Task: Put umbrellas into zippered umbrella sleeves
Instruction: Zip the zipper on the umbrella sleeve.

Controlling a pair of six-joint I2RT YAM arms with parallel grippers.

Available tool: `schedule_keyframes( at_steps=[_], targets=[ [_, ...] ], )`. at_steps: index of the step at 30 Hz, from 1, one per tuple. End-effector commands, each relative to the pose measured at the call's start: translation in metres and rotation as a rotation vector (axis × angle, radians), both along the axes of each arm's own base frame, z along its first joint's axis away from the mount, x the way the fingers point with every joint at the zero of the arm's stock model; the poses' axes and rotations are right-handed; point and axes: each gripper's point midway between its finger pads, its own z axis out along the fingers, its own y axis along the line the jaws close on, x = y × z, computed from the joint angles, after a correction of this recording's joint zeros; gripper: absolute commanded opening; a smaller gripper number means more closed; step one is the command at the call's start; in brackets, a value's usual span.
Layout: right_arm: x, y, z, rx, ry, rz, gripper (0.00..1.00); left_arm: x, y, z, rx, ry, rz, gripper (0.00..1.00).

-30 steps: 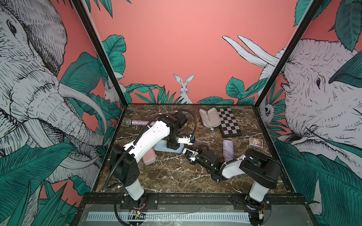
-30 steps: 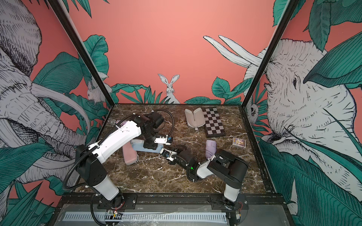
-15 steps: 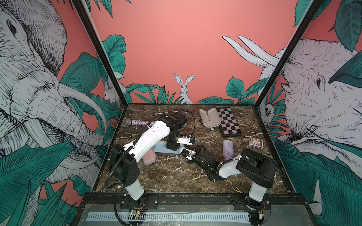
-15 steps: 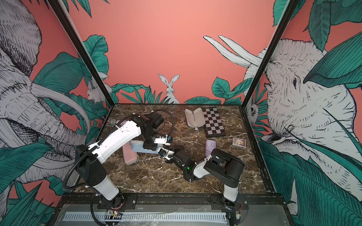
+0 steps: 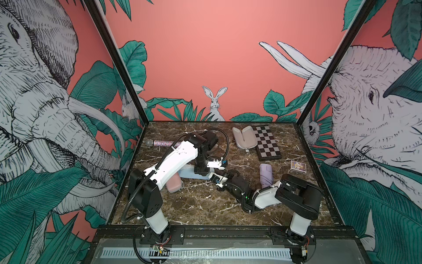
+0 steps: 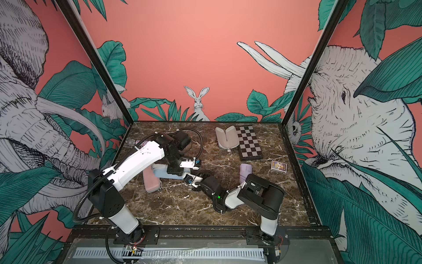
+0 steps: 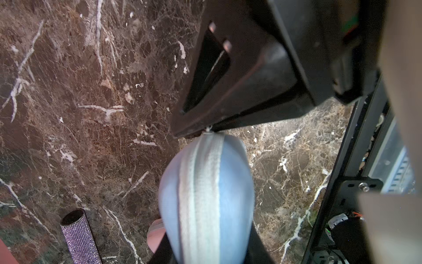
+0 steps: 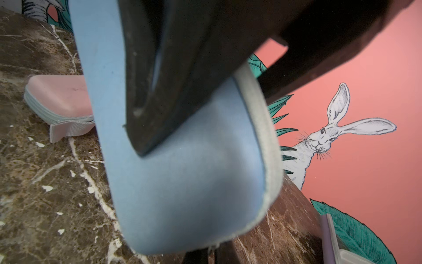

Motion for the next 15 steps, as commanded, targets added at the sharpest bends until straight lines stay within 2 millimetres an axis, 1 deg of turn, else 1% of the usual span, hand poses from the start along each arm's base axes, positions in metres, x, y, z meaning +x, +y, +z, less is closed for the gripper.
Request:
schedule_keyframes(
  at_steps=[1,4,8,13,15],
  targets=[
    [-0.005,0.010,0.027,0.086,-0.034,0.028,0.00,0.002,-0.007,0.016,-0.060,-0.032,0.000,0.00],
    [-0.006,0.010,0.023,0.075,-0.026,0.029,0.00,0.006,-0.008,0.018,-0.079,-0.033,0.031,0.00],
    [-0.002,0.005,0.017,0.059,-0.024,-0.006,0.00,0.014,-0.008,0.025,-0.136,-0.025,0.092,0.00],
    [0.002,-0.002,0.006,0.022,-0.018,-0.048,0.00,0.030,-0.014,0.043,-0.315,0.018,0.252,0.00],
    [0.004,-0.007,0.002,0.003,-0.019,-0.071,0.00,0.037,-0.013,0.044,-0.354,0.037,0.313,0.00]
  ],
)
